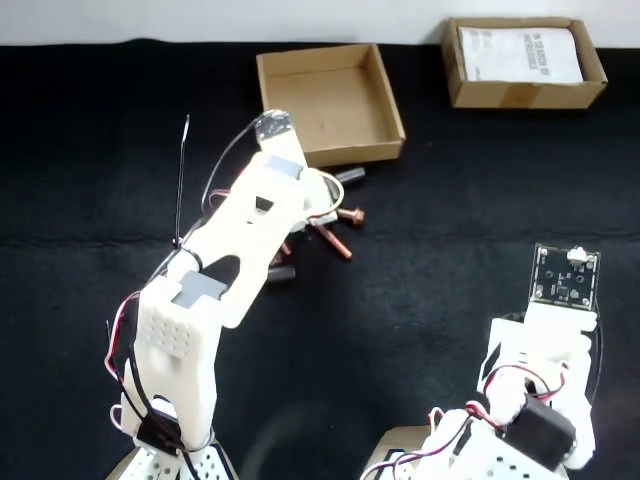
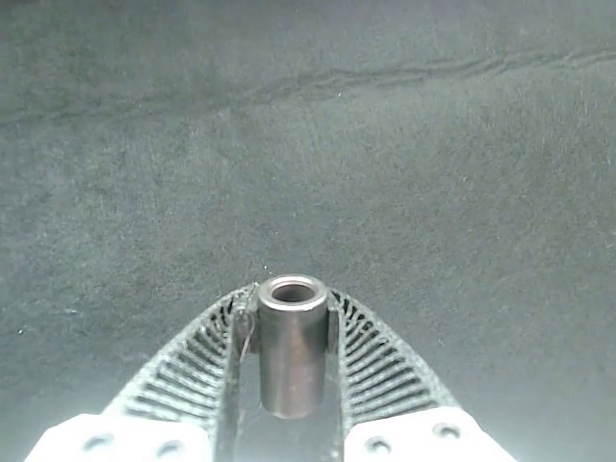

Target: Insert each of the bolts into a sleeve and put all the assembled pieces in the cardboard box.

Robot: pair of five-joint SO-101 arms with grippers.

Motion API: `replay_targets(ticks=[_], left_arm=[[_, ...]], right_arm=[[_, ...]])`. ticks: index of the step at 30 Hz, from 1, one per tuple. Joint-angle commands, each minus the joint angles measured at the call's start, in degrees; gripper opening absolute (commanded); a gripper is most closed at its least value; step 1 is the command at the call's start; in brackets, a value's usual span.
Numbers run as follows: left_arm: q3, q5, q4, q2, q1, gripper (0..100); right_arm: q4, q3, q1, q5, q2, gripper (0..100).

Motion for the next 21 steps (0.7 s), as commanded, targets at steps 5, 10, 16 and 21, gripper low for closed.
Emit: replay_targets(ticks=[5, 10, 16, 21], left_arm=[[-0.8, 0.5, -0.5, 0.0, -1.3, 1], [-1.2, -7.1, 0.4, -2.9, -1.3, 1], [-1.7, -17.7, 10.9, -15.7, 1.3, 1], [0.0, -24.8, 20.0, -29.0, 1.4, 1]], right_arm=[[-12.4, 10.0, -2.0, 0.4, -0.3, 0.8], [-21.3, 17.1, -8.0, 0.4, -0.5, 0.8], [-22.6, 19.7, -21.7, -0.9, -0.7, 0.8], [-22.8, 18.9, -32.7, -21.3, -0.7, 0.8]])
